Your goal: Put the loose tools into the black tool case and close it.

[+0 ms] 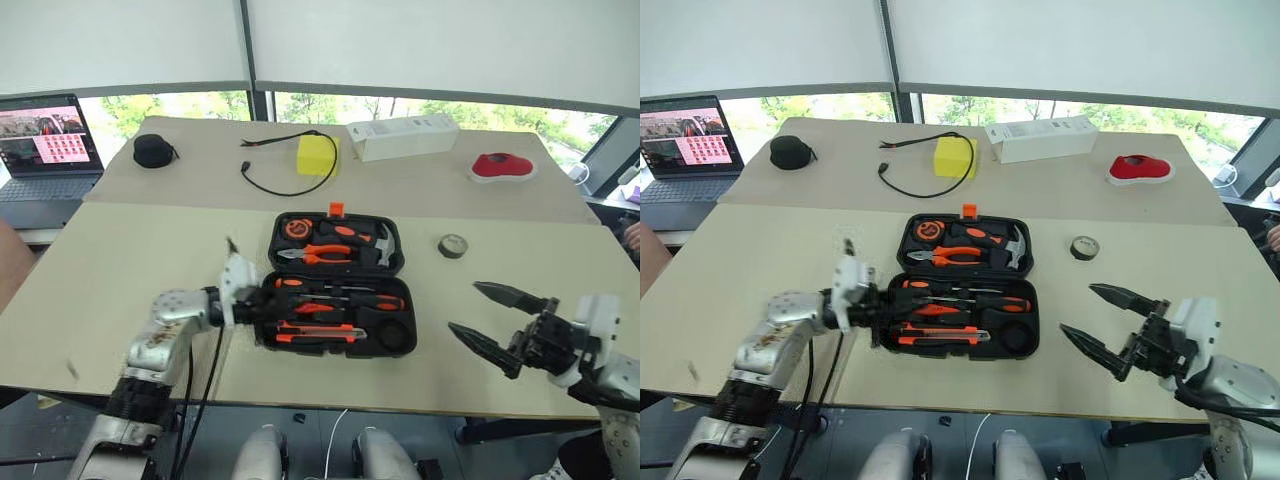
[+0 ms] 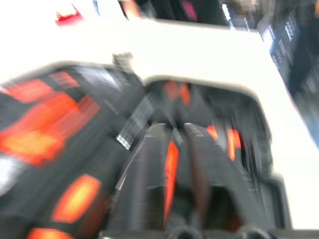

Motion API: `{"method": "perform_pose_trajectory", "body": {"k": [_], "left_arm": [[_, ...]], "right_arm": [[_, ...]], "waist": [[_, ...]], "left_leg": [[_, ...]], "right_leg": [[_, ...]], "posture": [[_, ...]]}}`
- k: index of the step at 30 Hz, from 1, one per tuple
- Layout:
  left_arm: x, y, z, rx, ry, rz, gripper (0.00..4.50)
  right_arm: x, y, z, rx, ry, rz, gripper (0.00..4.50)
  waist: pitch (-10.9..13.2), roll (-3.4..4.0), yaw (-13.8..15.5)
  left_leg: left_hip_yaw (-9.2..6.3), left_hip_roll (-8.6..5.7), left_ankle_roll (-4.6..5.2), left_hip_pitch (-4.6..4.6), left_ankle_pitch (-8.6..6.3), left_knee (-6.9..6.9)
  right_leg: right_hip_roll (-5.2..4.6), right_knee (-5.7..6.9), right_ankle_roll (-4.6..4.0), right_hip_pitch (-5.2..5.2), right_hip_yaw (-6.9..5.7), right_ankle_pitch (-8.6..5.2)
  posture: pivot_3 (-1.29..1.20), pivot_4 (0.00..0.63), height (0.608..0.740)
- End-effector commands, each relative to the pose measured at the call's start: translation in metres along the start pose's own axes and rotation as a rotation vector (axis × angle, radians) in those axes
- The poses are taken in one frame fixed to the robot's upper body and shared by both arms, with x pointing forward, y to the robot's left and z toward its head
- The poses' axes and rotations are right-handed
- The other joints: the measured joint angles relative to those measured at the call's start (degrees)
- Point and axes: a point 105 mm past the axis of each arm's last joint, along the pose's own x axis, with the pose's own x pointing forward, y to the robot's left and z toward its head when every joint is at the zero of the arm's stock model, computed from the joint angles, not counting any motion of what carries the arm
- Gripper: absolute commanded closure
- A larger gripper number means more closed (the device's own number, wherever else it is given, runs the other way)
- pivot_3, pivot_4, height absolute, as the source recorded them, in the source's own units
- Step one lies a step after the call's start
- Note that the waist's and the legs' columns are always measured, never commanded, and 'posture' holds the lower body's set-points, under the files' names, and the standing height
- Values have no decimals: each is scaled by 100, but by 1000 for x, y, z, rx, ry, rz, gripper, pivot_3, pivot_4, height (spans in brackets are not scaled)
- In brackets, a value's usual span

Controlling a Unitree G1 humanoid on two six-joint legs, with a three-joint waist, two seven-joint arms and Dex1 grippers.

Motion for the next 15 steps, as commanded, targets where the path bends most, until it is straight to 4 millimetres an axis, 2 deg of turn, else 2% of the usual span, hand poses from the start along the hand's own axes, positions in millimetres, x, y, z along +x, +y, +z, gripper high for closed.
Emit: {"method": "perform_pose_trajectory", "body": {"k": [1, 6, 9, 13, 15], "left_arm": [[-36, -4, 18, 27, -77, 44, 1963], [-71, -2, 20, -33, -95, 131, 124], [-86, 0, 16, -53, -62, 159, 29], [-83, -5, 12, -70, -34, 113, 29], [-79, -8, 10, -71, -32, 91, 29]], "right_arm": [[-34, -27, -12, -51, 21, -216, 0], [-55, -37, -31, -67, 61, -325, 0], [-50, -43, -25, -69, 47, -321, 0], [-19, -62, -6, -78, 89, -198, 0], [0, -76, -1, -100, 169, -147, 0]], "waist": [[0, 0, -13], [2, 3, -50], [2, 4, -52], [12, 21, -83], [14, 19, -111]], "left_leg": [[1, -2, 1, 2, -1, -2], [6, -1, 1, 8, -2, -14], [6, 3, 1, 14, -1, -14], [14, 2, 1, 16, -2, -16], [19, 1, 1, 18, -1, -16]], "right_leg": [[-3, -1, 2, 1, 0, -1], [-5, -4, -2, -3, 5, -3], [-4, -4, -6, 0, 5, -6], [-14, -4, -5, -3, 18, -6], [-12, -5, -4, -4, 21, -4]], "posture": [[0, 150, 740], [0, 150, 740], [0, 150, 740], [0, 150, 740], [0, 150, 740]]}}
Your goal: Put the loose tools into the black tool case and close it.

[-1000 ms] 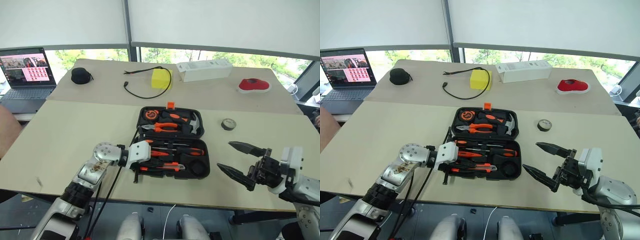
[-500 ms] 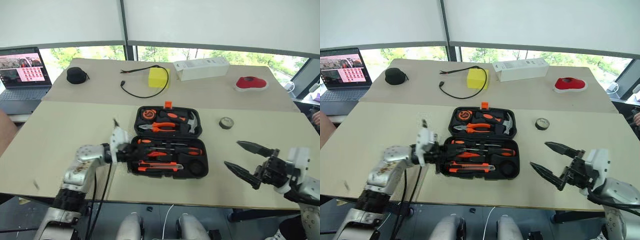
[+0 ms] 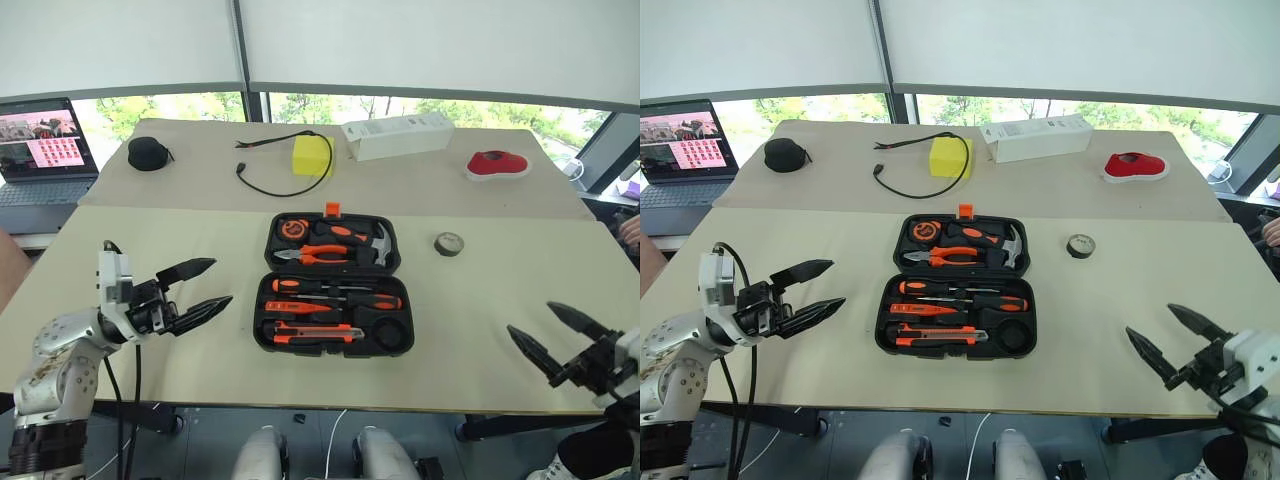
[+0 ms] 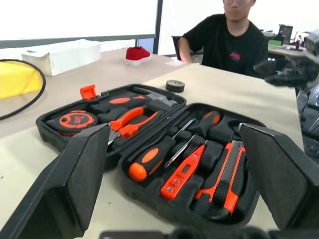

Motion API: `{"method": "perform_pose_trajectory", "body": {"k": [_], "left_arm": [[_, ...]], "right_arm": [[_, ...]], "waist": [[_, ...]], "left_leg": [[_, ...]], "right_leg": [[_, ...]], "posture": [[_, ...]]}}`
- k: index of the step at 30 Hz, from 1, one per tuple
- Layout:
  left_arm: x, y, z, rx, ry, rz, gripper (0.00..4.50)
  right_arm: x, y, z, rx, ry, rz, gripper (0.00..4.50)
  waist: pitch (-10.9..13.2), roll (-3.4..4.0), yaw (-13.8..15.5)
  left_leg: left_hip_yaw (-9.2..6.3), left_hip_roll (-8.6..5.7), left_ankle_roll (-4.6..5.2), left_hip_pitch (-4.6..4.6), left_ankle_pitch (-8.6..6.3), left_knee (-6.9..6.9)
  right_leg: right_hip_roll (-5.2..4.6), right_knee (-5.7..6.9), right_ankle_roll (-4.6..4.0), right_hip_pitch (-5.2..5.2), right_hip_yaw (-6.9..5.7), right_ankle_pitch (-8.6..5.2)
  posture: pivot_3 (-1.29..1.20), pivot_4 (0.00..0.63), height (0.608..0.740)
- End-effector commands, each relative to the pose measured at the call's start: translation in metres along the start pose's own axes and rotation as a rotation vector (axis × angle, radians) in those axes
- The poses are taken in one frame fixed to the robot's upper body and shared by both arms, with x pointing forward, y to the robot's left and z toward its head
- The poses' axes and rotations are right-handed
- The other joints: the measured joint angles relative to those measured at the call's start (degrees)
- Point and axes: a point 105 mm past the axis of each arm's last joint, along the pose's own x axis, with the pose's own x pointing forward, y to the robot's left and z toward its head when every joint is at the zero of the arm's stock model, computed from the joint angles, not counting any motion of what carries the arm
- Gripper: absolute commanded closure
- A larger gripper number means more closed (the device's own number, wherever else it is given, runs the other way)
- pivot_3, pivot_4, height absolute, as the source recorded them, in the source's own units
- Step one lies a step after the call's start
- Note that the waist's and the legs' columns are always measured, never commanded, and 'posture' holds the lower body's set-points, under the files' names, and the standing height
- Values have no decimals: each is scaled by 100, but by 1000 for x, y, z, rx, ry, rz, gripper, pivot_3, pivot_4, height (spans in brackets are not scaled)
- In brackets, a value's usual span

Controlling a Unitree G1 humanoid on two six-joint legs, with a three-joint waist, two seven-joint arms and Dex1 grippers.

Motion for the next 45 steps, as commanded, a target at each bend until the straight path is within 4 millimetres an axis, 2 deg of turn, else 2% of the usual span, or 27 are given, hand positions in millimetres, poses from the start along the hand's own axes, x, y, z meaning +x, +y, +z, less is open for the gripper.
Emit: {"method": "perform_pose_trajectory", "body": {"k": [1, 4, 7, 12, 18, 22, 29, 32, 33, 35, 38, 40, 43, 45], "left_arm": [[7, -7, 3, 8, -4, -58, 29], [19, -9, 7, 25, -30, -86, 29], [29, -10, 8, 38, -40, -117, 29], [43, -16, 8, 62, -38, -167, 29], [41, -23, 1, 53, -29, -159, 29], [36, -30, -6, 46, -4, -162, 0], [35, -33, -5, 66, 8, -176, 0], [35, -35, -3, 71, 11, -186, 0], [35, -36, -3, 73, 14, -189, 0], [32, -38, -3, 79, 20, -193, 0], [25, -43, -6, 101, 56, -220, 0], [22, -48, -9, 114, 76, -240, 0], [12, -58, -20, 112, 147, -293, 0], [9, -63, -21, 122, 152, -319, 0]], "right_arm": [[35, -18, 15, -71, 133, 80, 0], [77, -40, 11, -159, 335, 109, 0], [107, -43, 11, -183, 415, 207, 0], [139, -46, -1, -199, 560, 281, 0], [158, -40, -11, -202, 647, 323, 0], [166, -41, -13, -215, 655, 298, 1024], [169, -43, -14, -234, 635, 273, 3421], [170, -43, -6, -249, 592, 292, 4457], [170, -42, 1, -256, 556, 321, 4484], [172, -33, 21, -250, 468, 430, 4484], [167, -2, 56, -157, 337, 693, 4484], [159, 16, 68, -124, 308, 798, 4484], [136, 73, 87, -102, 268, 995, 4484], [123, 94, 89, -76, 285, 1035, 4484]], "waist": [[3, -3, -24], [7, -15, -10], [11, -14, 4], [12, -16, 58], [13, -15, 27], [13, -15, 12], [13, -15, 14], [13, -15, -1], [13, -15, -4], [14, -14, -9], [24, 4, -42], [24, 6, -40], [24, 5, 22], [24, 6, 46]], "left_leg": [[2, 1, 0, 3, 0, 0], [2, 3, 0, 1, 0, -12], [18, 2, -1, -14, 2, -16], [30, -2, 0, -72, 1, -30], [40, -6, 1, -112, 0, -32], [45, -4, 1, -114, 0, -33], [46, -5, -6, -104, 5, -30], [46, -4, -6, -104, 5, -30], [46, -4, -6, -104, 5, -30], [46, -3, -6, -104, 5, -30], [47, -1, -6, -105, 5, -31], [42, 4, -6, -105, 5, -32], [16, 9, -6, -106, 4, -33], [-3, 10, -3, -108, 2, -36]], "right_leg": [[1, 0, -3, 0, 0, 2], [11, 0, -10, -8, -6, -1], [11, 4, -15, -37, -2, -1], [13, 3, -14, -90, -9, 0], [1, -16, -6, -120, -9, 3], [0, -4, -7, -129, -7, 3], [2, 14, -11, -126, -8, 7], [2, 14, -11, -127, -7, 7], [2, 14, -11, -127, -7, 7], [4, 14, -11, -128, -7, 7], [4, 14, -10, -131, -6, 7], [6, 19, -10, -133, -7, 7], [8, 22, -11, -132, -15, 7], [4, 20, -12, -135, -16, 6]], "posture": [[0, 150, 740], [0, 150, 740], [0, 150, 740], [0, 150, 740], [0, 150, 740], [0, 150, 740], [0, 150, 740], [0, 150, 740], [0, 150, 740], [0, 150, 740], [0, 150, 740], [0, 150, 740], [0, 150, 740], [0, 150, 740]]}}
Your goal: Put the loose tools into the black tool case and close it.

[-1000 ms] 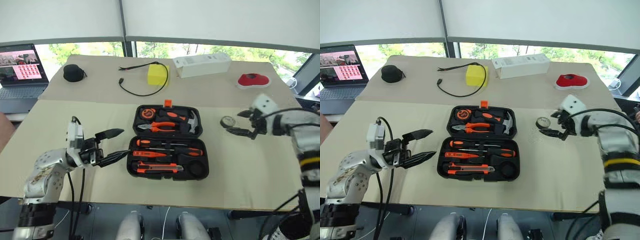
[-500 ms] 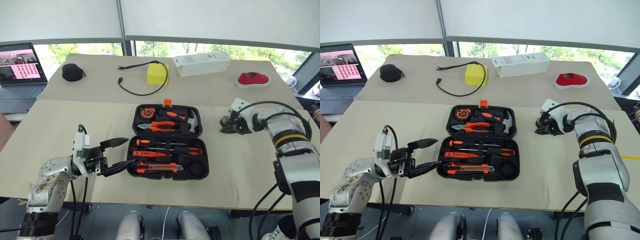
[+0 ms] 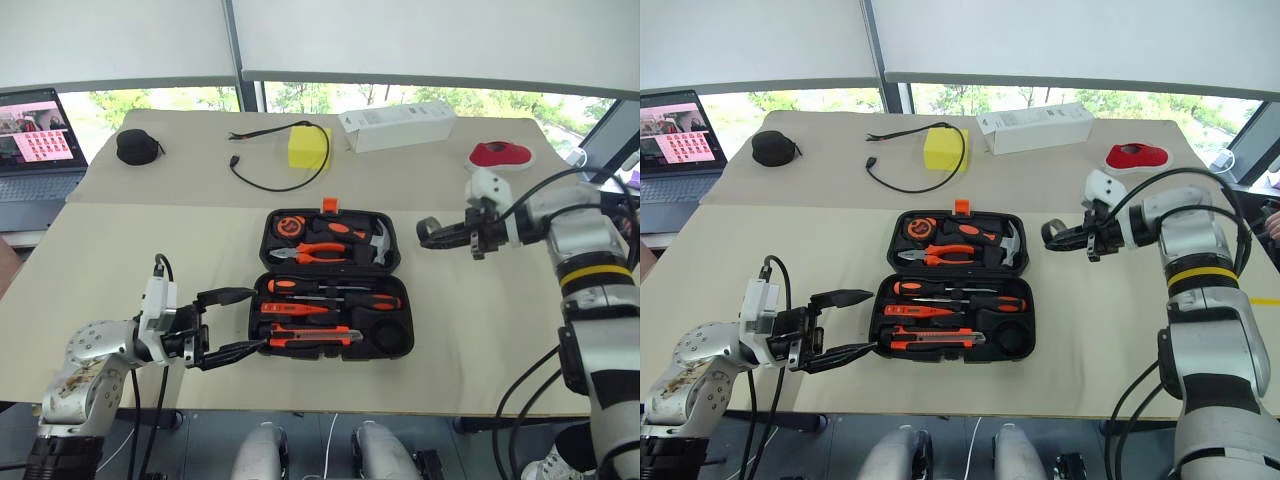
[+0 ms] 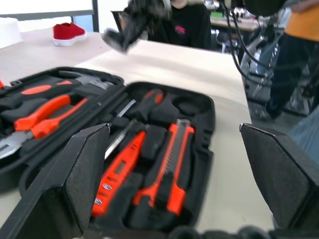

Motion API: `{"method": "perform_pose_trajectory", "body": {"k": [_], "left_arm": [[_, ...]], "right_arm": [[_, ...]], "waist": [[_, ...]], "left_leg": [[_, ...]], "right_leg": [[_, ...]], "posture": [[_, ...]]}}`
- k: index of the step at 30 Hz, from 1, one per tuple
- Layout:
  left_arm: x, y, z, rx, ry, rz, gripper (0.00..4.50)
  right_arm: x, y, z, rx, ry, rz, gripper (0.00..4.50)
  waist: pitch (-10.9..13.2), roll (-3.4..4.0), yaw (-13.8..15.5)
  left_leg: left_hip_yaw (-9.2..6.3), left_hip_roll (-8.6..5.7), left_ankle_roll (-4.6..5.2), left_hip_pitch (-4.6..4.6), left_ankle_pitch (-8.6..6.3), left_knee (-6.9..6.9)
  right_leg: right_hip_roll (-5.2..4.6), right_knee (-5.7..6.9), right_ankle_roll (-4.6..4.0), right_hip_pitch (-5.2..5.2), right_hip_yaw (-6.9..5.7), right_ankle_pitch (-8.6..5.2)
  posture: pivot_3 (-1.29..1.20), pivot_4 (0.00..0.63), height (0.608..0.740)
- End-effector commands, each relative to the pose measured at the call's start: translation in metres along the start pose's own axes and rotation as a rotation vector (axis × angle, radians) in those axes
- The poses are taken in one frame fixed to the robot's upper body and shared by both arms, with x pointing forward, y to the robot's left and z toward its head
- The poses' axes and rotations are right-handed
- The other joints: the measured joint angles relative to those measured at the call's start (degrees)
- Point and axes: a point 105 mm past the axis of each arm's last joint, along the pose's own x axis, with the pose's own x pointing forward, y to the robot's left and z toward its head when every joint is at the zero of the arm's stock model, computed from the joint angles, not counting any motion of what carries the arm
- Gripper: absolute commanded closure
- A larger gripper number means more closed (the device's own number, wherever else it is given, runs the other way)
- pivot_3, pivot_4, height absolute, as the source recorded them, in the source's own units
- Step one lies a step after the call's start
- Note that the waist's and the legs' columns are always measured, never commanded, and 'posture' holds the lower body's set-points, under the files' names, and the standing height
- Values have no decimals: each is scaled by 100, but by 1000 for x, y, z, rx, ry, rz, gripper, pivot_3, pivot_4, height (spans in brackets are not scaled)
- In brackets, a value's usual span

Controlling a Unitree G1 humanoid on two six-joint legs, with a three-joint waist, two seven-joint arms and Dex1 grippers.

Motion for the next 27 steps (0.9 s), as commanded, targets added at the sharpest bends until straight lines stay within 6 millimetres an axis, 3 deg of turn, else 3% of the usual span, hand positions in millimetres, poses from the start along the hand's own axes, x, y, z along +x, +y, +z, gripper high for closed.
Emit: {"method": "perform_pose_trajectory", "body": {"k": [1, 5, 10, 14, 17, 23, 27], "left_arm": [[0, -11, 5, 69, 9, -64, 0], [1, -19, -2, 75, 25, -103, 0], [7, -20, -6, 75, 15, -111, 0], [12, -21, -6, 78, 5, -116, 0], [12, -21, -5, 80, 5, -113, 0], [10, -16, -3, 97, 21, -97, 0], [10, -16, 0, 105, 21, -84, 0]], "right_arm": [[12, 47, 25, 4, -28, 149, 4484], [33, 79, 10, 35, 62, 178, 4484], [41, 96, -12, 89, 202, 178, 4484], [48, 92, -27, 96, 274, 134, 4484], [50, 89, -27, 114, 278, 124, 4484], [54, 100, -38, 175, 335, 195, 4484], [54, 89, -46, 179, 388, 142, 4484]], "waist": [[1, 0, 31], [0, -3, 56], [-1, -7, 31], [-1, -9, 11], [-1, -9, 7], [0, -10, 18], [-2, -14, 20]], "left_leg": [[-1, -2, 0, -4, 0, 0], [1, -8, 0, -1, 1, 24], [3, -10, 0, 1, 1, 28], [1, -9, 0, 1, 1, 29], [0, -9, 0, 0, 1, 29], [-1, -9, 0, 0, 1, 30], [-4, -9, 0, 1, 1, 30]], "right_leg": [[-2, 1, 0, -3, 0, 0], [-7, -1, 5, 8, 0, 3], [-2, -3, 4, 9, -1, 4], [2, -2, 4, 9, 0, 4], [4, -2, 4, 8, 0, 4], [4, -2, 4, 10, 0, 4], [4, -3, 4, 13, -1, 4]], "posture": [[0, 150, 740], [0, 150, 740], [0, 150, 740], [0, 150, 740], [0, 150, 740], [0, 150, 740], [0, 150, 740]]}}
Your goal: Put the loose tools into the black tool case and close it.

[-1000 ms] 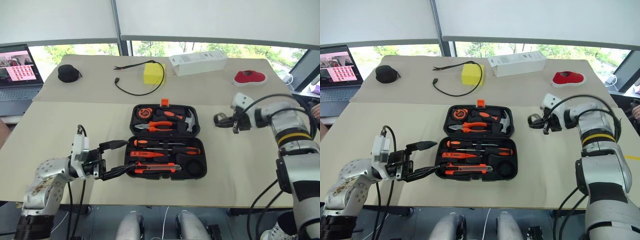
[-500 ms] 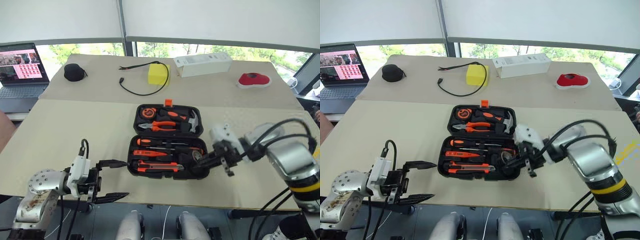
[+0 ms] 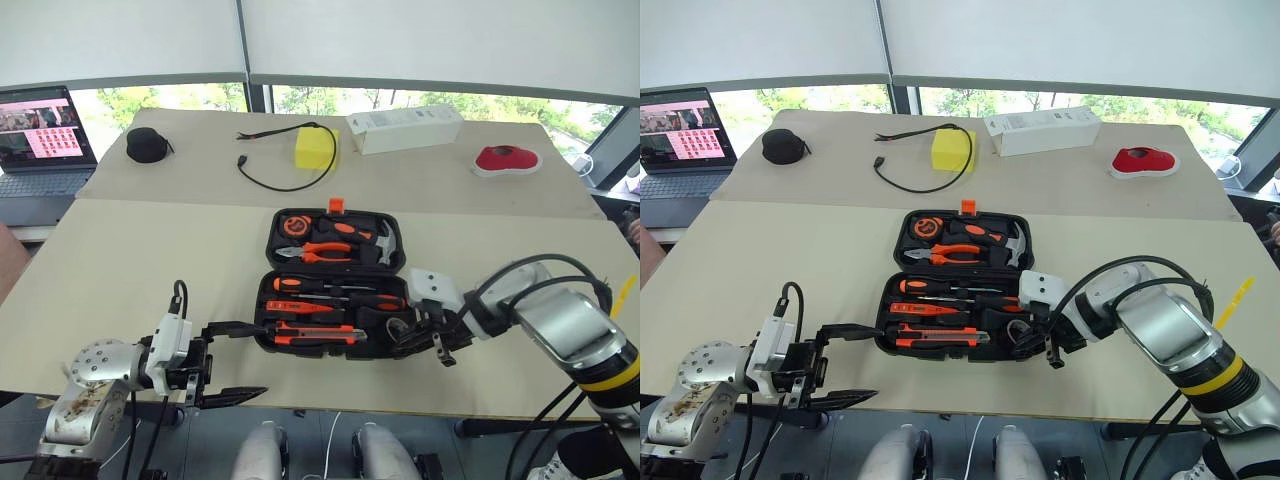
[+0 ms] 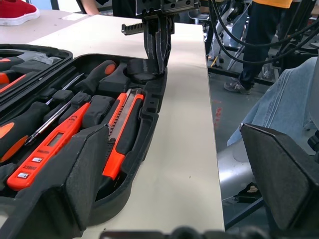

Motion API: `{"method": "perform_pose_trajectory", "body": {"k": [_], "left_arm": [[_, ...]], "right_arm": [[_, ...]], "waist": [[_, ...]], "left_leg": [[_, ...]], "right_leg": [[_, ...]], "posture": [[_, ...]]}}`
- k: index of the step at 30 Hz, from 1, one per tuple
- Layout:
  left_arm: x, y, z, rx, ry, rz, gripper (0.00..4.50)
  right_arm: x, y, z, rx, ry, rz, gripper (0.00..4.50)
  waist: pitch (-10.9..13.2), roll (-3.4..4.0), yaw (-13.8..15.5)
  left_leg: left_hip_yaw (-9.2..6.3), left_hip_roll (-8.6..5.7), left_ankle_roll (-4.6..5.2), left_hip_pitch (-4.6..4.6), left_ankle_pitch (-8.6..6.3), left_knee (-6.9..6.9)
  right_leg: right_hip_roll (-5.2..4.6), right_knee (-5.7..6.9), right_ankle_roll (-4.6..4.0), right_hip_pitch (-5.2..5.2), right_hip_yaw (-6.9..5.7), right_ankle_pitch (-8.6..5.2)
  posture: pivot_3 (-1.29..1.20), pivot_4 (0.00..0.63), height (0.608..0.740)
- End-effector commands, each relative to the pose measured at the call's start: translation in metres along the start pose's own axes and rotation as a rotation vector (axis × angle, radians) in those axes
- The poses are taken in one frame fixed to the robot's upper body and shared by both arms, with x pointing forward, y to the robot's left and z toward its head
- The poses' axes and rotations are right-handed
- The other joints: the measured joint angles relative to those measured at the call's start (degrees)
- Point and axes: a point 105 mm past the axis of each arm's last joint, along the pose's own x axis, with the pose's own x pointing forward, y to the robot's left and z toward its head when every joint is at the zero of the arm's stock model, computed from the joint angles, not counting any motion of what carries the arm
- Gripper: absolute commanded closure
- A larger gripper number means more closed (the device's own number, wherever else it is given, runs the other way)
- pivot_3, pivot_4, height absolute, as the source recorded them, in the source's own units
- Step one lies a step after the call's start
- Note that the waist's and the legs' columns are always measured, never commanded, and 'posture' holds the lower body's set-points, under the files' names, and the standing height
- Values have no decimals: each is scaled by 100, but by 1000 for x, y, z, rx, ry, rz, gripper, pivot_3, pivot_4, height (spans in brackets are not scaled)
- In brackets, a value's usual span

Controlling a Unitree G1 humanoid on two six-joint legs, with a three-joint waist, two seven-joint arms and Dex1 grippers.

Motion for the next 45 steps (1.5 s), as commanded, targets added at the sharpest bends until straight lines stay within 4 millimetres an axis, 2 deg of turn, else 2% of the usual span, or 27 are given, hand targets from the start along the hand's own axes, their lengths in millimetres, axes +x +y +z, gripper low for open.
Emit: {"method": "perform_pose_trajectory", "body": {"k": [1, 3, 5, 6, 9, 13, 18, 21, 23, 25, 28, 29, 31, 35, 39, 45], "left_arm": [[-1, 1, 11, 58, 5, 12, 0], [0, 1, 11, 51, 9, 23, 0], [0, 1, 10, 21, 29, 42, 0], [0, 2, 10, 14, 33, 52, 0], [-1, 5, 12, -3, 26, 92, 0], [-6, 12, 17, -7, 20, 151, 0], [-19, 34, 22, -56, -5, 294, 0], [-49, 82, 6, -113, 79, 612, 830], [-59, 104, -3, -161, 96, 746, 1645], [-57, 118, -6, -173, 94, 798, 2514], [-42, 131, -9, -181, 75, 806, 3582], [-33, 135, -10, -186, 71, 790, 4048], [-16, 139, -11, -191, 69, 747, 4474], [3, 144, -15, -193, 90, 690, 4474], [24, 134, -28, -224, 165, 575, 4474], [33, 120, -22, -225, 123, 487, 4474]], "right_arm": [[2, -9, -10, 29, 67, -36, 4484], [0, -13, -9, 11, 82, -53, 4484], [-1, -7, -2, -8, 59, -6, 3716], [-2, -6, 1, -15, 42, 2, 3574], [-13, 4, 6, -26, 17, 89, 2546], [-32, -6, 13, -26, -75, 61, 1217], [-59, -15, 13, -36, -213, 25, 1217], [-80, -48, 12, -54, -427, -191, 2017], [-81, -71, -1, -83, -436, -348, 2693], [-73, -83, -13, -149, -383, -437, 3432], [-59, -95, -18, -210, -383, -527, 4345], [-54, -99, -18, -226, -398, -563, 4500], [-44, -106, -17, -222, -410, -607, 4500], [-30, -112, -15, -209, -425, -621, 4500], [-15, -102, -7, -220, -455, -533, 4500], [-8, -86, -1, -236, -481, -470, 4500]], "waist": [[-1, -2, -2], [-4, -7, 0], [-6, -14, -4], [-6, -14, -3], [-6, -15, 15], [-3, -20, 3], [-2, -21, 0], [-1, -25, 27], [-1, -27, 25], [-1, -27, 19], [0, -27, 11], [0, -27, 9], [0, -27, 3], [0, -27, -15], [0, -27, -21], [0, -27, -33]], "left_leg": [[0, 0, 0, 0, 0, 0], [0, 0, 0, 0, 0, 0], [-1, 0, 0, 4, 0, 1], [-1, 1, 0, 4, 0, 3], [-3, 0, 0, 5, 0, 5], [-6, 2, 2, 2, -1, 5], [-7, 2, 2, 4, -1, 5], [-10, -1, 2, 13, -1, 12], [-2, 0, 2, 20, -1, 20], [1, -2, 2, 20, -1, 26], [5, -6, 2, 9, -1, 26], [7, -6, 1, 4, -1, 26], [9, -5, 1, 3, -1, 28], [10, -6, 0, 3, 0, 28], [10, -5, 0, 4, 0, 27], [7, -2, 0, 5, 0, 22]], "right_leg": [[0, 0, 0, 0, 0, 0], [0, 0, 0, 1, 0, 0], [0, 0, 0, 6, -1, 0], [0, 0, 0, 7, -1, 0], [0, 0, 0, 10, -2, 0], [0, -2, 0, 8, -8, 0], [0, 0, 0, 10, -8, 0], [2, -2, 0, 31, -16, 0], [7, -2, 1, 44, -21, 2], [5, -1, 5, 46, -20, 4], [2, -2, 8, 38, -19, 5], [2, -1, 8, 33, -20, 6], [3, 3, 7, 32, -19, 7], [3, 4, 6, 33, -18, 7], [4, 4, 6, 33, -17, 7], [7, 3, 6, 33, -18, 7]], "posture": [[0, 150, 740], [0, 150, 740], [0, 150, 740], [0, 150, 740], [0, 150, 740], [0, 150, 740], [0, 150, 740], [0, 150, 740], [0, 150, 740], [0, 150, 740], [0, 150, 740], [0, 150, 740], [0, 150, 740], [0, 150, 740], [0, 150, 740], [0, 150, 740]]}}
